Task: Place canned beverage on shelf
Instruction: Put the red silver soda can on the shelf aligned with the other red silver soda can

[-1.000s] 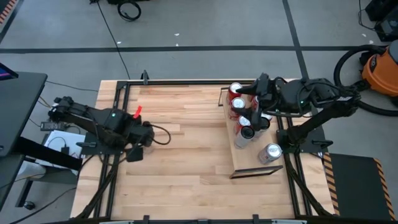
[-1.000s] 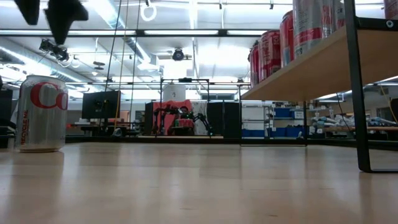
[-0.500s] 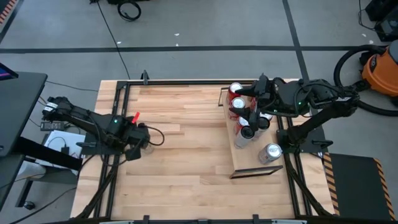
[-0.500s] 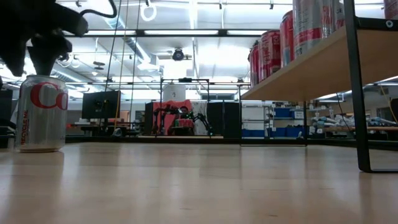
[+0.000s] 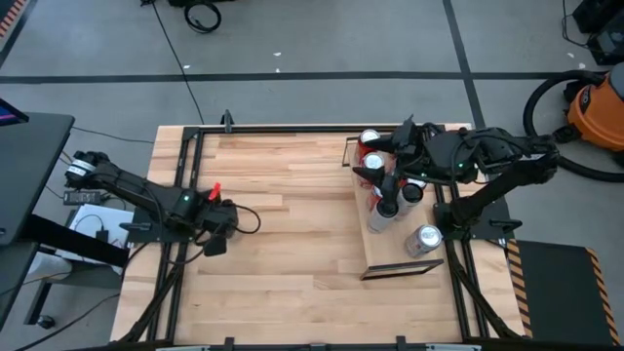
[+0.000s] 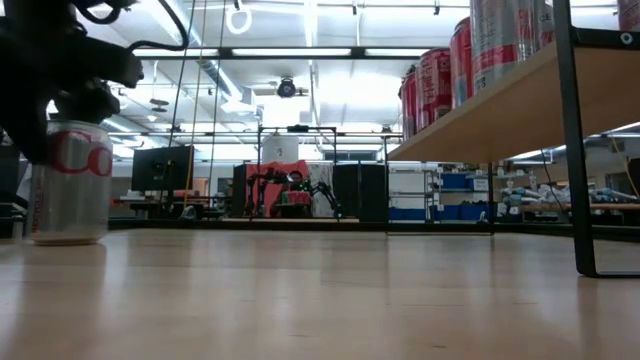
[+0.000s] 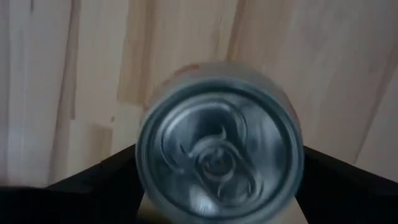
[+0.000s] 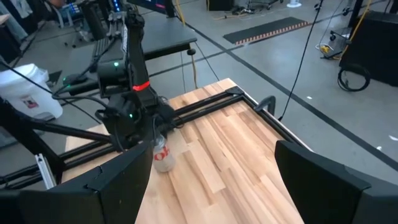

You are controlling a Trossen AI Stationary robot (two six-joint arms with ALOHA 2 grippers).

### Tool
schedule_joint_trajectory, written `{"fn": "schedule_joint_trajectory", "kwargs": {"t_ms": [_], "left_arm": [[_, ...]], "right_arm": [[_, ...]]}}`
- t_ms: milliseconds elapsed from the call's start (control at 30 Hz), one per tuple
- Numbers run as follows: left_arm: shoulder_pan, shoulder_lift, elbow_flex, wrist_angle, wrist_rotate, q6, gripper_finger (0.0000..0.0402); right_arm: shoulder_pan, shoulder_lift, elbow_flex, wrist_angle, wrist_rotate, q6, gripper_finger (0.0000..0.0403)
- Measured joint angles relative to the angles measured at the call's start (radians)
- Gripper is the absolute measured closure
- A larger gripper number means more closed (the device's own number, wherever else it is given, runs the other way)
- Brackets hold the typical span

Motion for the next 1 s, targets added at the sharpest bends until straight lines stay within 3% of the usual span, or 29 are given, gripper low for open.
{"fn": "schedule_joint_trajectory", "kwargs": {"t_ms": [233, 400, 733, 1000], "left_arm": [[0.002, 0.008, -0.049, 0.206, -0.013, 0.025, 0.0047], [0.002, 0.026, -0.071, 0.220, 0.007, 0.008, 0.0049], [0.004, 0.034, -0.071, 0.309, 0.025, -0.023, 0.0100], [0.039, 0.212, 0.090, 0.321, 0.082, -0.016, 0.0100]], "right_arm": [[0.000, 0.011, 0.000, 0.033, -0.003, 0.000, 0.0055], [0.000, 0.014, 0.000, 0.039, -0.006, 0.007, 0.0055], [0.000, 0.014, 0.000, 0.039, -0.005, 0.000, 0.0055], [-0.015, 0.014, 0.000, 0.036, -0.016, -0.014, 0.0055]]}}
